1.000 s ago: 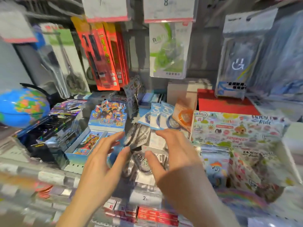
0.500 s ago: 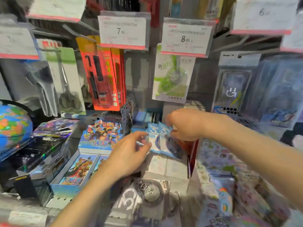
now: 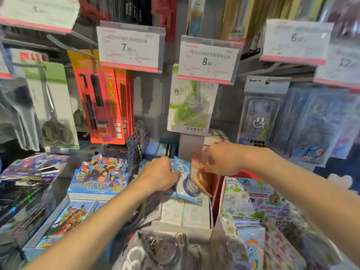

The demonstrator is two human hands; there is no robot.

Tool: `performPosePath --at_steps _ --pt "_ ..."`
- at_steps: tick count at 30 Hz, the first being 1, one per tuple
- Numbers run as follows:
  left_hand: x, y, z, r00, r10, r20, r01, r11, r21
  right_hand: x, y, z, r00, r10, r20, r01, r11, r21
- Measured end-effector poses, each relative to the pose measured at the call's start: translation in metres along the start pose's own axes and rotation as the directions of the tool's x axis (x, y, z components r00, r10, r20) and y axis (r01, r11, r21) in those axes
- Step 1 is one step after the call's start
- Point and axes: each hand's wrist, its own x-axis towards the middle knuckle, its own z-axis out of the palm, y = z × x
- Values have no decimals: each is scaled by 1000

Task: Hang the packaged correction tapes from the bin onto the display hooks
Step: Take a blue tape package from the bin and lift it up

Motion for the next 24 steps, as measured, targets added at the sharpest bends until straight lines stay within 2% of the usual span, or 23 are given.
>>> performPosePath --at_steps 4,11,17,24 --pt "7 -3 7 998 -28 64 33 996 -78 0 5 6 1000 -17 -26 19 996 92" --pt "9 -6 2 993 -31 112 68 937 -343 -1 12 7 997 -22 -79 34 987 160" --pt "-18 -9 -16 984 -39 174 147 731 -666 -9 9 6 976 -18 -215 66 973 221" --pt "-38 -29 -22 997 -26 69 69 664 -745 -17 -11 6 952 -84 -296 150 967 208"
